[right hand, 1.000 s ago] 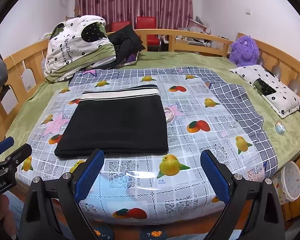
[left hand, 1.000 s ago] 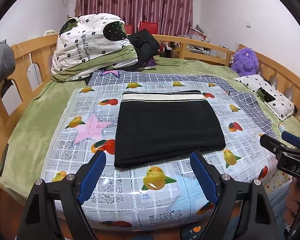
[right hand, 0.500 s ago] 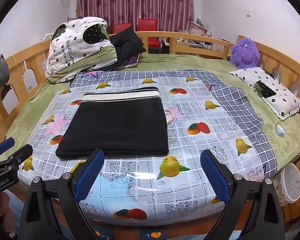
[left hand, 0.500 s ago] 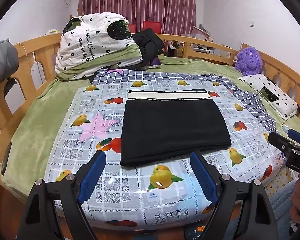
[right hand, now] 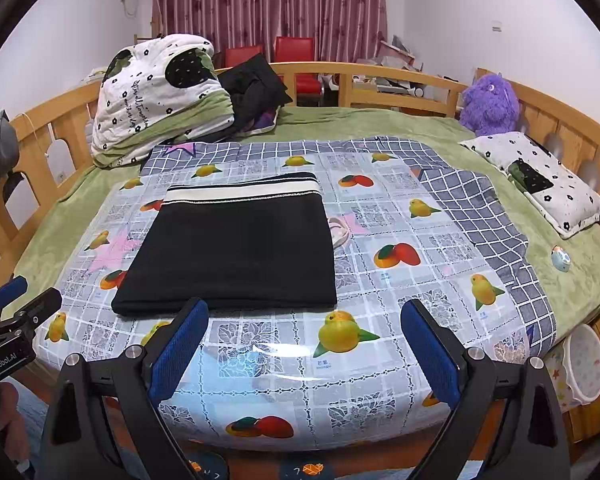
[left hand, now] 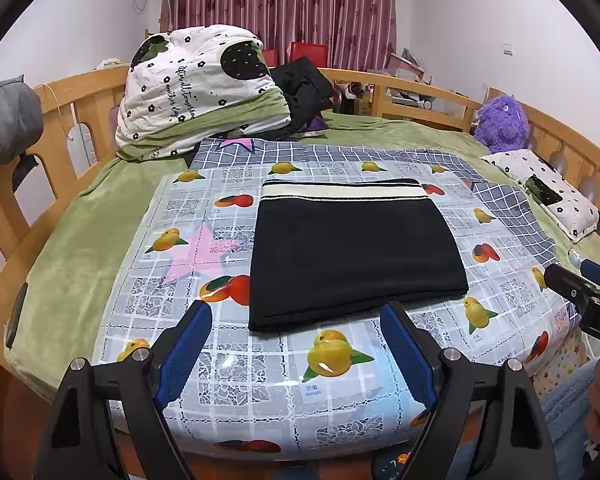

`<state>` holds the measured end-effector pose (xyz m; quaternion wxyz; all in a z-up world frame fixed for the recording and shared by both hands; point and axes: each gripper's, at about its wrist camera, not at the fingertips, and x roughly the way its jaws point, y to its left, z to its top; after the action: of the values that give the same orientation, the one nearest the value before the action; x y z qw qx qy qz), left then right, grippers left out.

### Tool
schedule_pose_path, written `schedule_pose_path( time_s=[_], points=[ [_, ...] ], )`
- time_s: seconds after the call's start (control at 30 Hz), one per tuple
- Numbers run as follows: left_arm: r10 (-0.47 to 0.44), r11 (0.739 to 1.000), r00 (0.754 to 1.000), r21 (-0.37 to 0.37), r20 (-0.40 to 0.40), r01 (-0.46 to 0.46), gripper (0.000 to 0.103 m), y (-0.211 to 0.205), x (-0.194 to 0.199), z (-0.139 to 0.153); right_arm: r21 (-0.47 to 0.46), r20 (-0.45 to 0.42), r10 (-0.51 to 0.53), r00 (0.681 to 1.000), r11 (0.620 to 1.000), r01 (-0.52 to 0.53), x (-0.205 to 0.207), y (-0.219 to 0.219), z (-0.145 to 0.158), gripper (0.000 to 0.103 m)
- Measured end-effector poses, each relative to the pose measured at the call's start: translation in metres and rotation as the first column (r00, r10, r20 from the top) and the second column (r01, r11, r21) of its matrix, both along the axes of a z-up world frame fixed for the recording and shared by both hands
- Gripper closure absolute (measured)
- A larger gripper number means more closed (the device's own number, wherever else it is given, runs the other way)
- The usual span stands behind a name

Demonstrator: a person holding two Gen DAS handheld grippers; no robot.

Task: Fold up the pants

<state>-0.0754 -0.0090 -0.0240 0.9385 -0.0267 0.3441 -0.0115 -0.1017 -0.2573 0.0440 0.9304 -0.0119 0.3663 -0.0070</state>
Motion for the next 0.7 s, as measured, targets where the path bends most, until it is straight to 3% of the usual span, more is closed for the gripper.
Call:
schedule_pose_path(
  time_s=[0.7],
  points=[
    [-0.002,1.0,1.0,-0.002,0.002,0.002,0.017,0.0004,-0.0008,0.0004,-0.001,-0.001,-0.001,1.0,1.0,0.001,-0.0004,0.0014,0.0004,0.007]
  ],
)
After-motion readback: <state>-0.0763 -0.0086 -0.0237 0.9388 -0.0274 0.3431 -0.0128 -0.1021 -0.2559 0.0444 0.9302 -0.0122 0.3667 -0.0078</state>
